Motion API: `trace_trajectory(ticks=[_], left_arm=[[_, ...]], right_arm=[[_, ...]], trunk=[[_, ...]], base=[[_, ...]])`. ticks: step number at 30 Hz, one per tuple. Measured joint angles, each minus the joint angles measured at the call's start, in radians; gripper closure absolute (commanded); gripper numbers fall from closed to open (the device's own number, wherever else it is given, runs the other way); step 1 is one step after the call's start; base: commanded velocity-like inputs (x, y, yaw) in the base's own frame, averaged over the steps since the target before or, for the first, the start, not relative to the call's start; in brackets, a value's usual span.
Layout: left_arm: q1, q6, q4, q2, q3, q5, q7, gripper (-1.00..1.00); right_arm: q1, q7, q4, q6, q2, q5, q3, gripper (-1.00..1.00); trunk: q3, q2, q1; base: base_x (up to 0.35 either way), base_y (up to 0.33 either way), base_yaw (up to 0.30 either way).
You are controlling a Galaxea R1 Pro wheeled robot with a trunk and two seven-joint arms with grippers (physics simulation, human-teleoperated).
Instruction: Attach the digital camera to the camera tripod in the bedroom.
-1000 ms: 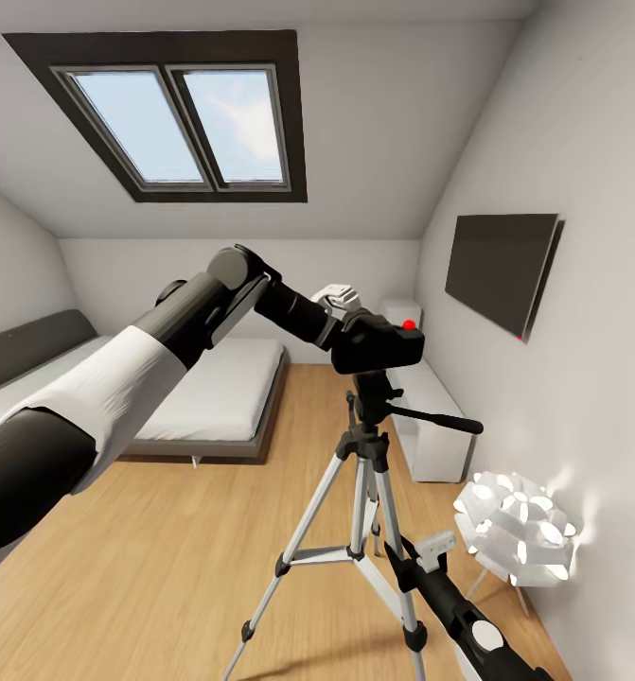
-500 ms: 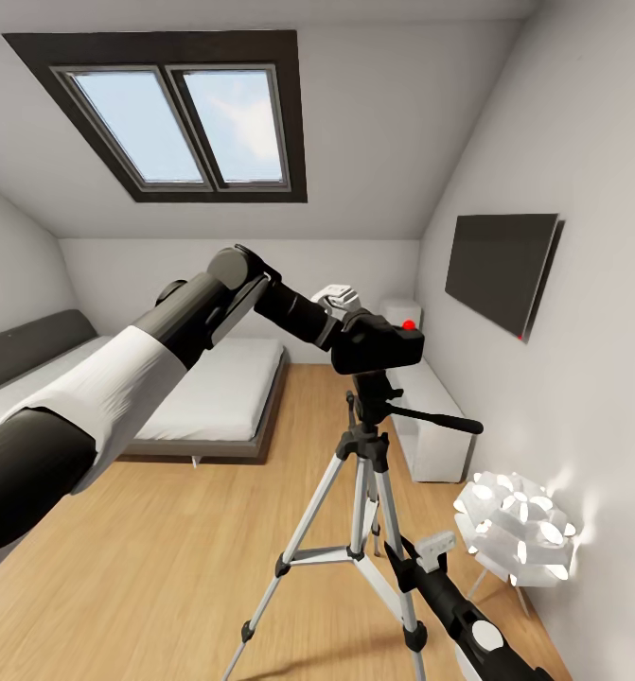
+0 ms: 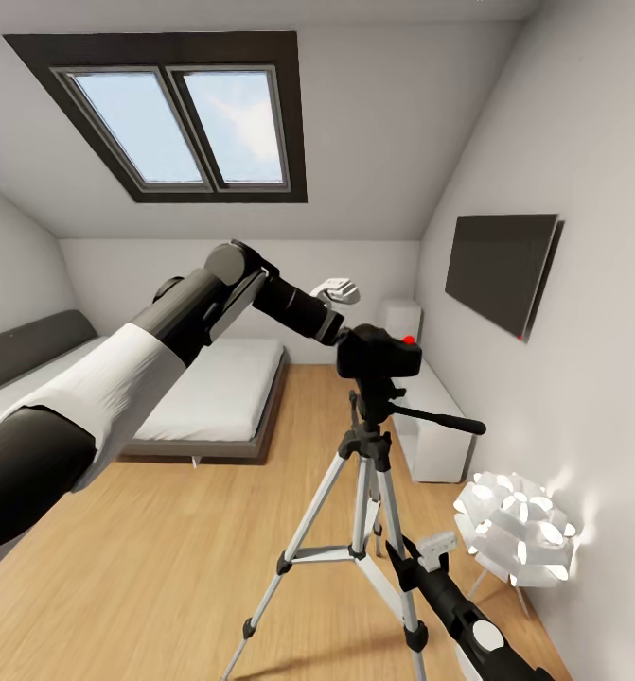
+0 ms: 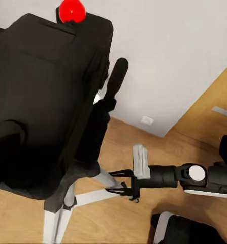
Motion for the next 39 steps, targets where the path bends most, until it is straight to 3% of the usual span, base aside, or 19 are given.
trace_trajectory(ticks=[11,20,21,22,26,39], left_arm=[[0.007,0.0,-0.001,0.002,0.012,0.003,0.0,-1.0],[0.007,0.0,-0.012,0.018,-0.003,0.016,-0.004,-1.0],[0.007,0.0,-0.014,0.024,-0.01,0.021,-0.006,-1.0],[0.007,-0.001,-0.015,0.028,-0.016,0.004,-0.004,-1.0],[0.008,0.0,-0.027,0.045,-0.004,-0.011,-0.005,-1.0],[0.012,-0.001,-0.242,0.154,0.046,-0.009,-0.02,-1.0]], right_arm=[[0.0,0.001,0.0,0.0,0.0,0.0,0.0,1.0],[0.001,0.008,0.0,0.0,0.001,0.0,-0.001,1.0],[0.001,0.008,0.0,0.0,0.001,0.002,0.0,1.0],[0.001,0.008,0.0,-0.001,0.001,0.001,0.0,1.0],[0.001,0.009,-0.001,-0.001,0.001,0.005,0.0,1.0],[0.0,0.012,-0.001,-0.002,0.002,0.019,-0.002,1.0]], trunk=[[0.0,0.0,0.0],[0.0,0.0,0.0],[0.0,0.0,0.0],[0.0,0.0,0.0],[-0.001,0.001,0.0],[0.0,0.0,0.0]], base=[[0.0,0.0,0.0],[0.0,0.0,0.0],[0.0,0.0,0.0],[0.0,0.0,0.0],[0.0,0.0,0.0],[0.0,0.0,0.0]])
